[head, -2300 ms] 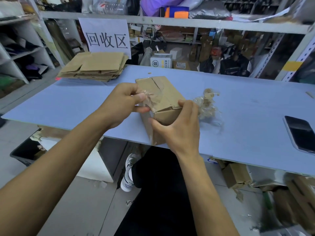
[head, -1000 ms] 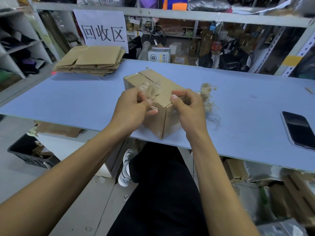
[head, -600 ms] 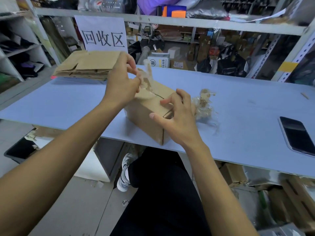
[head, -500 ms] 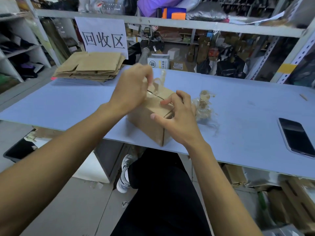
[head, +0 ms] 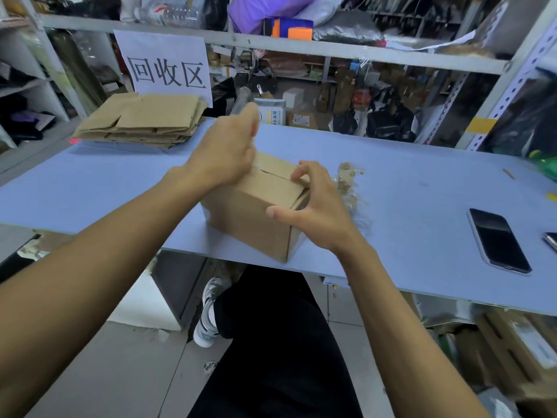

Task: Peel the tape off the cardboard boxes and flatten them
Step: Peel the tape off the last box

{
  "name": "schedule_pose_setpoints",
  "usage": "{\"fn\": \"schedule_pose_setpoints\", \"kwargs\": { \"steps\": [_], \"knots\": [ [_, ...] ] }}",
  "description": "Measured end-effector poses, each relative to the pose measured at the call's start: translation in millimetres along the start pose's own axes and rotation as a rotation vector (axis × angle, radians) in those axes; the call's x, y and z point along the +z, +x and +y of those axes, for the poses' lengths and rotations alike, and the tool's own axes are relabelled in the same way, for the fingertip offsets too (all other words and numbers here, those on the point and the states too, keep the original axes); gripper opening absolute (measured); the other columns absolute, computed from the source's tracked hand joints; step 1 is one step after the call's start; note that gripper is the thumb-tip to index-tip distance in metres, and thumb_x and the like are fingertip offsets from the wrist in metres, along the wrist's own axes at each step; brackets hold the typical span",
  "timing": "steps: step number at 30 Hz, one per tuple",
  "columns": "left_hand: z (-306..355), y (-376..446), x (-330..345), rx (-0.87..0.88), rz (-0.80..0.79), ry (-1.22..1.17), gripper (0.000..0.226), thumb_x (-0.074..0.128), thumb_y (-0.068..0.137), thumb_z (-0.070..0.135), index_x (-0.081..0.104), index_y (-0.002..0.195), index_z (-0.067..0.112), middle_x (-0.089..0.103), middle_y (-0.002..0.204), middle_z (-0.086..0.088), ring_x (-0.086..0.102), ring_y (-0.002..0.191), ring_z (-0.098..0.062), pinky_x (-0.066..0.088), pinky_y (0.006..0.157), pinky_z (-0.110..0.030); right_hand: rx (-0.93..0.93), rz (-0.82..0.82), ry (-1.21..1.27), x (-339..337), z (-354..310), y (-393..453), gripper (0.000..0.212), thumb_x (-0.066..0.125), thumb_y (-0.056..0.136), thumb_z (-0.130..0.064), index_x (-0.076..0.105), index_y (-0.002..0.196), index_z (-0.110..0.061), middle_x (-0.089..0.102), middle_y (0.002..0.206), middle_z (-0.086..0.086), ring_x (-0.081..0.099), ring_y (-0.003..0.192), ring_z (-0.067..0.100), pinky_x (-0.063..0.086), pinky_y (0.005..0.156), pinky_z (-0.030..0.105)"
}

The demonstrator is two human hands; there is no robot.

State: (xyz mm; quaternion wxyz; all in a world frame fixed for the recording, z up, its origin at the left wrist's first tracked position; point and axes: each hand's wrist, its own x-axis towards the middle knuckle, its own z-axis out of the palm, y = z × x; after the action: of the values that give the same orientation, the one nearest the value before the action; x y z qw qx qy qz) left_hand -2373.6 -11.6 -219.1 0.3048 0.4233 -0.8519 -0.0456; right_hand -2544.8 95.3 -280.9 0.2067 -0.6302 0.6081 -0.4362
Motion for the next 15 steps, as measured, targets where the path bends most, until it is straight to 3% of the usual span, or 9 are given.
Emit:
{"fn": "schedule_pose_setpoints", "kwargs": {
  "steps": [3,5,7,9,10,12,15],
  "knots": [
    [-33,-5,-10,-0.106,0.022,0.044,0.007,0.060,0.090,0.006,0.064,0.096,0.007,0.058,0.088,-0.011,0.055,0.087,-0.032,0.040,0.075,-0.037,0.005,-0.115,0.063,-32,14,-2,0.066,0.087,0.070,-0.030,0.053,0.126,-0.030,0.042,0.139,-0.015,0.040,0.117,-0.017,0.033,0.089,0.003],
    [-41,-17,-7,-0.127,0.000,0.074,0.019,0.058,0.097,0.017,0.069,0.089,0.003,0.059,0.092,-0.016,0.057,0.095,-0.037,0.043,0.079,-0.041,0.034,-0.227,0.002,-47,14,1,0.068,0.084,0.073,-0.031,0.053,0.134,-0.030,0.038,0.149,-0.014,0.038,0.128,-0.007,0.032,0.099,0.009],
    [-27,-31,-3,-0.197,-0.005,0.074,0.044,0.047,0.104,0.036,0.071,0.087,0.003,0.056,0.104,-0.016,0.050,0.110,-0.037,0.043,0.091,-0.045,0.047,-0.287,-0.190,-53,6,11,0.067,0.080,0.077,-0.038,0.052,0.137,-0.025,0.038,0.152,-0.012,0.022,0.145,0.007,0.029,0.110,0.026],
    [-10,-36,0,-0.280,-0.039,0.158,0.056,0.045,0.098,0.058,0.070,0.092,0.008,0.050,0.112,-0.013,0.043,0.116,-0.035,0.039,0.096,-0.045,0.038,-0.286,-0.387,-46,-13,22,0.069,0.079,0.075,-0.053,0.051,0.129,-0.018,0.044,0.145,-0.005,0.011,0.152,0.016,0.026,0.106,0.031],
    [-5,-36,2,-0.306,-0.047,0.195,0.056,0.051,0.093,0.063,0.068,0.095,0.010,0.049,0.111,-0.012,0.044,0.113,-0.034,0.040,0.091,-0.044,0.021,-0.283,-0.465,-38,-24,26,0.073,0.079,0.072,-0.061,0.050,0.121,-0.014,0.048,0.138,0.000,0.016,0.150,0.021,0.027,0.101,0.033],
    [-3,-33,0,-0.322,-0.018,0.168,0.049,0.066,0.088,0.056,0.068,0.097,0.008,0.057,0.105,-0.014,0.053,0.103,-0.034,0.039,0.077,-0.038,-0.049,-0.300,-0.622,-16,-38,30,0.082,0.074,0.068,-0.074,0.041,0.110,-0.013,0.051,0.123,0.005,0.038,0.133,0.029,0.032,0.093,0.037],
    [-17,-31,-10,-0.350,0.027,-0.027,0.020,0.074,0.087,0.033,0.074,0.086,0.013,0.071,0.089,-0.009,0.063,0.089,-0.026,0.042,0.071,-0.032,-0.167,-0.292,-0.808,2,-38,32,0.087,0.065,0.072,-0.080,0.037,0.122,-0.014,0.053,0.128,0.010,0.047,0.119,0.032,0.036,0.097,0.043]
  ]
}}
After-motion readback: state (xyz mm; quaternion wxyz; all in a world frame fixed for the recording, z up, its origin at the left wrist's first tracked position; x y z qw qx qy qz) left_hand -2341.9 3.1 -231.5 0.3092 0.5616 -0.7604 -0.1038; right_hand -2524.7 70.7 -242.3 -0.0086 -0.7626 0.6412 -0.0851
